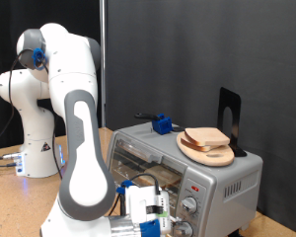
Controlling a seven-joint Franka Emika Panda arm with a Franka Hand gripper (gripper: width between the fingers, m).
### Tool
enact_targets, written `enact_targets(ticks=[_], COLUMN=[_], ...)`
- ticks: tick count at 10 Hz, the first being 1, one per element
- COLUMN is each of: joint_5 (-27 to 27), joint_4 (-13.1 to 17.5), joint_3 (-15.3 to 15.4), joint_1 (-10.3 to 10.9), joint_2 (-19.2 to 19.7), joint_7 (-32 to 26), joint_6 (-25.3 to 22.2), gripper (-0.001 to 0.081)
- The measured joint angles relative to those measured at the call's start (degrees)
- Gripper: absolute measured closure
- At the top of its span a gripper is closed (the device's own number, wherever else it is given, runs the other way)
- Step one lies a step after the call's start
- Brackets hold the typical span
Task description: Make a piece of toast with the oven
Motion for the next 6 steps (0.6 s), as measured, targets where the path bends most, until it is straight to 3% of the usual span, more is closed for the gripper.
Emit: enact_targets(ticks=[1, 2, 3, 4, 5, 6], joint_5=[0.0, -0.3, -0.8, -1.2, -1.8, -3.6], joint_4=[0.0, 0.0, -0.1, -0.2, -0.3, -0.3], joint_3=[-0.1, -0.5, -1.0, -1.7, -2.2, -3.1], joint_1=[-0.5, -0.9, -1.4, -2.1, -2.9, -3.5], joint_2=[-0.1, -0.2, -0.7, -1.5, -2.3, -3.1], joint_7=[0.5, 1.8, 4.5, 7.6, 10.6, 13.0], joint_6=[-0.2, -0.7, -1.6, -3.0, -4.8, -6.5], gripper=[0.041, 0.027, 0.027, 0.0134, 0.0134, 0.0027])
